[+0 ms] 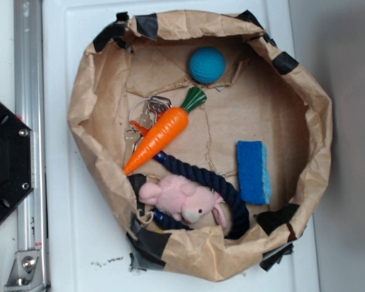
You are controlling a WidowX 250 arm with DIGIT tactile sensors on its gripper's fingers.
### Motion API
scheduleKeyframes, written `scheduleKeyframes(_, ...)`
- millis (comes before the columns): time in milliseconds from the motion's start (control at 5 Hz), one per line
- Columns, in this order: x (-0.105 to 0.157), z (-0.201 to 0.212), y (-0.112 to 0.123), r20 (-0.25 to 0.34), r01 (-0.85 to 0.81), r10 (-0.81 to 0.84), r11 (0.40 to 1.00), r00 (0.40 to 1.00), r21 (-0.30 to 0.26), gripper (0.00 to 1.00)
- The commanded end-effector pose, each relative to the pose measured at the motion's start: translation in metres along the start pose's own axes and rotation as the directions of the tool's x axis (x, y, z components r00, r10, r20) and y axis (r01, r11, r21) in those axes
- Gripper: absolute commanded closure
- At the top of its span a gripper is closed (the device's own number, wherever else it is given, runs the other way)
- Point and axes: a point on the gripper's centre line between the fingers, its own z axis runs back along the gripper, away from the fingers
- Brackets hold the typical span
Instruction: Grab the blue sponge.
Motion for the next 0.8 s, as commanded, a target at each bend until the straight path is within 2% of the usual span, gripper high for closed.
scheduleKeyframes(0, 0.000, 0.000, 0.000, 0.000, 0.000, 0.000, 1.000, 1.000, 0.000, 0.00)
scheduleKeyframes(200, 0.044, -0.055, 0.013, -0.011, -0.257, 0.256, 0.965, 0.967, -0.057, 0.00)
scheduleKeyframes(400, 0.086, -0.099, 0.027, -0.018, -0.492, 0.493, 0.864, 0.870, -0.107, 0.00)
scheduleKeyframes(600, 0.128, -0.132, 0.045, -0.062, -0.668, 0.667, 0.732, 0.743, -0.133, 0.00)
